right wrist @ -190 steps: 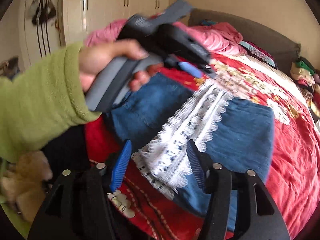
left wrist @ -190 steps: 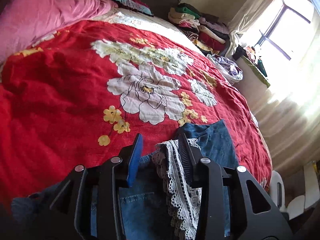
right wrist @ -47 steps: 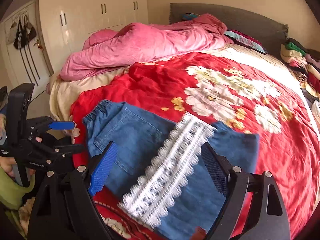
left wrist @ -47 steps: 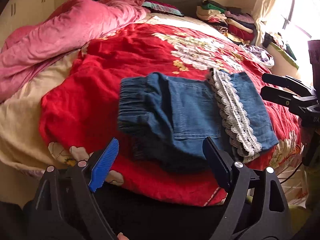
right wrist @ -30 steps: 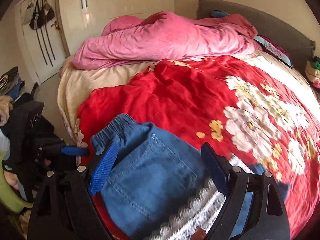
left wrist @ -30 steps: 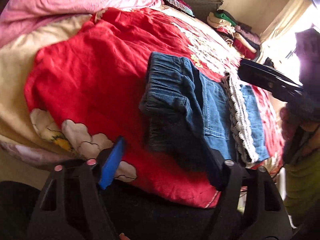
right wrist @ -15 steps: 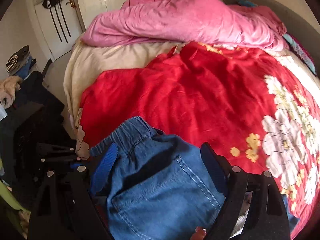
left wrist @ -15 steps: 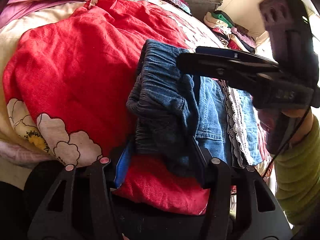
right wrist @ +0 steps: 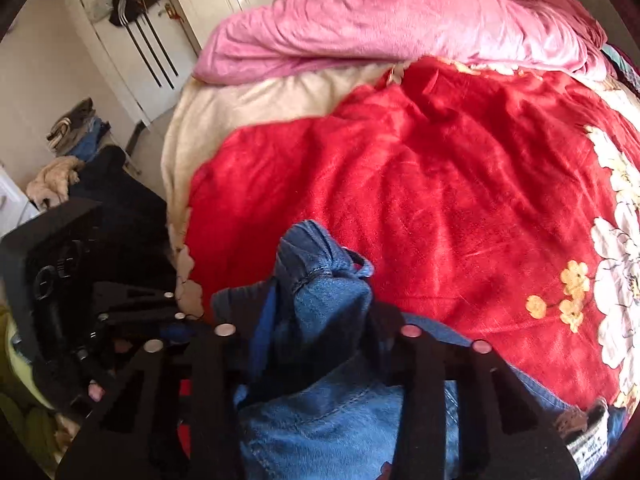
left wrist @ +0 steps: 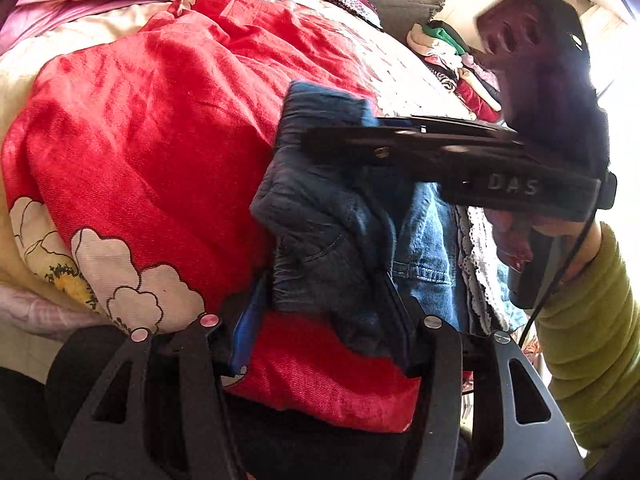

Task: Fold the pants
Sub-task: 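Fold the waistband end over toward the leg hems with both grippers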

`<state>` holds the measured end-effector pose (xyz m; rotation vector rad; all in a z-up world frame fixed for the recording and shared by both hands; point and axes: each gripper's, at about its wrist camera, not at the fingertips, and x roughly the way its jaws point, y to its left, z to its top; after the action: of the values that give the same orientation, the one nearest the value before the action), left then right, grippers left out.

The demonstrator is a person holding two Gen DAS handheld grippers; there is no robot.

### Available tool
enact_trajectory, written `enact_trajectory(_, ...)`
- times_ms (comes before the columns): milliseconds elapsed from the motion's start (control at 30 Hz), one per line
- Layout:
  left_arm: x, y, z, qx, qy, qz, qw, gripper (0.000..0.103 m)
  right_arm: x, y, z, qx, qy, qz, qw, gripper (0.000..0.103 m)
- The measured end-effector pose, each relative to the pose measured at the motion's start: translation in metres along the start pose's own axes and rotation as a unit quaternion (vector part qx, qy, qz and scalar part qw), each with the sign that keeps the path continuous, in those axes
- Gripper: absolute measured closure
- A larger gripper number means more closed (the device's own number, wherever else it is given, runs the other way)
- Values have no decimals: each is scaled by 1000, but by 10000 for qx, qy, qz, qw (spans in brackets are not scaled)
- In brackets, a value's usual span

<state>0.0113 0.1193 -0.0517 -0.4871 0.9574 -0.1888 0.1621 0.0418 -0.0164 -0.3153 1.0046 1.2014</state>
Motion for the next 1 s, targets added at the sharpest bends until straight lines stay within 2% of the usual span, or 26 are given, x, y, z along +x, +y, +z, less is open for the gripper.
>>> enact_trajectory(133, -7, -8, 3, 49, -23, -65, 10000, 47, -33, -5, -11, 147, -433, 266, 9986, 71)
enact_trajectory(300, -6, -21, 7, 45, 41, -292, 9996, 42, -80, -14, -29, 346, -912, 368, 9946, 71)
enact_trajectory(433, 4, -48, 15, 189, 118, -656, 9976, 42, -110, -25, -44, 464, -1185, 320, 9914, 71)
enact_trajectory(667, 24, -102, 29, 500, 270, -1002, 9933, 46, -155, -52, -73, 705, -1608, 151, 9843, 71)
enact_trajectory(767, 26, -132, 25, 706, 261, -1148, 9905, 46, -174, -62, -89, 843, -1894, 129, 9782, 63)
enact_trajectory(800, 27, -139, 22, 809, 278, -1208, 9890, 46, -180, -67, -96, 934, -2003, 101, 9752, 52)
enact_trajectory(833, 29, -147, 20, 937, 310, -1247, 9873, 46, -190, -72, -106, 1070, -2157, -8, 9706, 45)
enact_trajectory(1000, 47, -183, -4, 1569, 701, -1362, 9757, 44, -222, -92, -157, 1687, -2376, -756, 9536, 38)
